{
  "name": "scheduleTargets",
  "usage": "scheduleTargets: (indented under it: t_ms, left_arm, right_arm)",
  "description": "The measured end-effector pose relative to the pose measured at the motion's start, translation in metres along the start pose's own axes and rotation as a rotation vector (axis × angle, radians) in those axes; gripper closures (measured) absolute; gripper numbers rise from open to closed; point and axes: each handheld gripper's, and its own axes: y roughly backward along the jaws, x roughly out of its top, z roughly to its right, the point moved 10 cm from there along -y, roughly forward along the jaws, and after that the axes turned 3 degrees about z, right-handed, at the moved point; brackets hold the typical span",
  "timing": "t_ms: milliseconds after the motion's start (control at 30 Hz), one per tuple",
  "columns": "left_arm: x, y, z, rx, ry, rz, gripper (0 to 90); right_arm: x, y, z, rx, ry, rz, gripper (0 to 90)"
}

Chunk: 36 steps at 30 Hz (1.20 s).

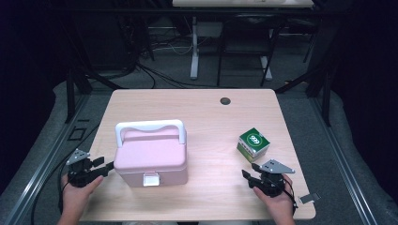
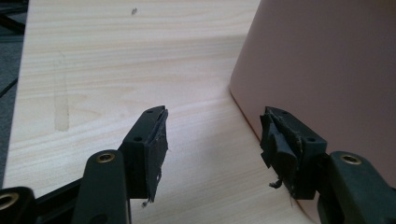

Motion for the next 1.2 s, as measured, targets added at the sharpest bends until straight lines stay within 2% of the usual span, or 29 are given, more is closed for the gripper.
scheduleTargets:
  t_ms: [100, 200, 300, 333, 433, 533, 567, 600, 700, 733, 867, 933, 967, 1000, 1067, 1200]
  left_arm:
    - [0.003, 0.0, 0.0, 0.02, -0.018, 0.005, 42.7]
    - [0.002, -0.001, 0.001, -0.001, -0.009, -0.001, 45.7]
    - [0.001, -0.002, 0.002, -0.017, 0.003, -0.014, 47.4]
    - [0.001, -0.002, 0.003, -0.023, 0.005, -0.016, 47.8]
    - [0.002, 0.001, 0.006, -0.027, -0.006, -0.006, 49.8]
    - [0.002, 0.003, 0.008, -0.054, 0.023, -0.006, 53.7]
    - [0.003, 0.005, 0.008, -0.058, 0.038, 0.001, 55.1]
    - [0.004, 0.005, 0.009, -0.066, 0.046, 0.0, 56.9]
    - [0.005, 0.007, 0.012, -0.096, 0.096, 0.008, 60.2]
    - [0.006, 0.007, 0.014, -0.101, 0.098, 0.013, 63.2]
    - [0.006, 0.008, 0.017, -0.099, 0.092, 0.019, 69.6]
    - [0.008, 0.008, 0.018, -0.094, 0.074, 0.015, 70.2]
    - [0.008, 0.008, 0.02, -0.094, 0.07, 0.018, 70.9]
    - [0.008, 0.008, 0.022, -0.1, 0.065, 0.013, 73.1]
    - [0.008, 0.006, 0.025, -0.094, 0.047, 0.0, 77.8]
    - [0.01, 0.005, 0.032, -0.103, 0.019, -0.005, 84.4]
  right_arm:
    - [0.001, -0.004, -0.005, 0.035, -0.004, -0.006, 51.6]
    - [0.004, -0.006, -0.005, 0.005, 0.013, -0.003, 51.9]
    - [0.006, -0.008, -0.007, 0.006, 0.002, 0.007, 53.4]
    - [0.007, -0.007, -0.007, -0.007, 0.003, 0.005, 53.5]
    - [0.01, -0.009, -0.011, -0.004, -0.001, 0.011, 54.4]
    - [0.009, -0.012, -0.01, -0.033, -0.01, -0.014, 56.2]
    - [0.008, -0.013, -0.011, -0.025, -0.03, -0.026, 58.3]
    - [0.008, -0.014, -0.014, 0.004, -0.039, -0.025, 60.4]
    - [0.007, -0.016, -0.015, 0.001, -0.034, -0.038, 64.3]
    - [0.006, -0.016, -0.016, 0.006, -0.033, -0.038, 65.9]
    - [0.006, -0.015, -0.018, 0.001, -0.028, -0.044, 70.7]
    - [0.009, -0.015, -0.023, 0.021, -0.037, -0.034, 72.0]
    - [0.011, -0.015, -0.026, 0.036, -0.025, -0.035, 73.2]
    - [0.012, -0.015, -0.027, 0.019, -0.013, -0.041, 73.9]
    - [0.016, -0.016, -0.031, 0.021, 0.003, -0.025, 76.1]
    - [0.02, -0.017, -0.033, 0.018, 0.0, -0.009, 77.4]
